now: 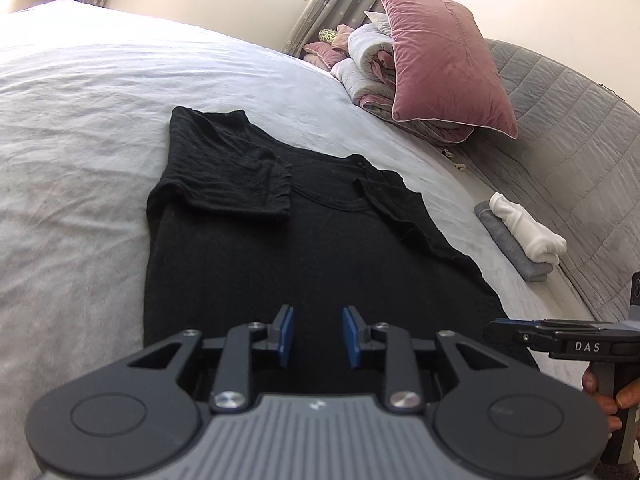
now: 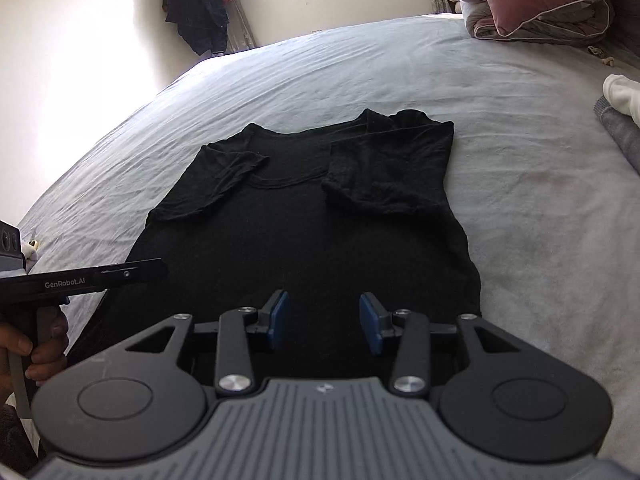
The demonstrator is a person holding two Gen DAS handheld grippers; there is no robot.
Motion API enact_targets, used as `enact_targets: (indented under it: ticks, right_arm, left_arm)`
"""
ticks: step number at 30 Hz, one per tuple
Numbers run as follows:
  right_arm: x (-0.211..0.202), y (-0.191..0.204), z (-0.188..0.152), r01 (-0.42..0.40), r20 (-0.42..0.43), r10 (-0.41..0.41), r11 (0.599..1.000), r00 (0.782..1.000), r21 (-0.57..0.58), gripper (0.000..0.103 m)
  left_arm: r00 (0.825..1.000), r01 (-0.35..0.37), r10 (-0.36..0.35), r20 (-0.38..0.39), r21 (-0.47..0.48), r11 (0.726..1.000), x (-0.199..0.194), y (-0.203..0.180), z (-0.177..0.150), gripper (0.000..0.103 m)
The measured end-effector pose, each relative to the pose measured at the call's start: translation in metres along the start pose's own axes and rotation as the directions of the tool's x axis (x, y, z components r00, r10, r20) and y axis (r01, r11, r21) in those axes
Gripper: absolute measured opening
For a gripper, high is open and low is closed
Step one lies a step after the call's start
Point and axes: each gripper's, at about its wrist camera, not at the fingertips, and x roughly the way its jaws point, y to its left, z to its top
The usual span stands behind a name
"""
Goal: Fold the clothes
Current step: 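Move both open tools along the flat shirt to its hem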
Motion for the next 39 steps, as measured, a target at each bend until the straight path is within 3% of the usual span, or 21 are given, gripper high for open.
enact_targets:
  ticks: [6,15,18,24,39]
  right_arm:
    - [-0.021,0.008,-0.038,0.069,-0.022,-0.069,0.997,0.997,-0.018,0.046]
    - [-0.068,0.021,-0.092,0.120,-0.017,-0.120,0.993,0.993,-0.008,0.047]
    - [-0.083,0.023,-0.105,0.136,-0.020,-0.136,0.991,0.991,0.003,0.047]
    - [-0.113,0.022,-0.128,0.168,-0.028,-0.167,0.985,0.986,0.048,0.050]
    - [-0.173,0.013,-0.173,0.229,0.010,-0.234,0.958,0.972,0.175,0.053]
  left_arm:
    - [1.000,-0.025,0.025,0.010,-0.016,1.000,-0.035,-0.009,-0.037,0.028]
    - [0.990,-0.142,0.142,0.016,0.041,0.989,-0.084,-0.038,-0.084,0.028]
    - [0.985,-0.173,0.173,-0.001,0.020,0.985,-0.098,-0.042,-0.095,0.028]
    - [0.976,-0.214,0.213,-0.037,-0.033,0.976,-0.124,-0.047,-0.114,0.028]
    - [0.949,-0.289,0.291,-0.119,0.036,0.957,-0.158,-0.064,-0.142,0.039]
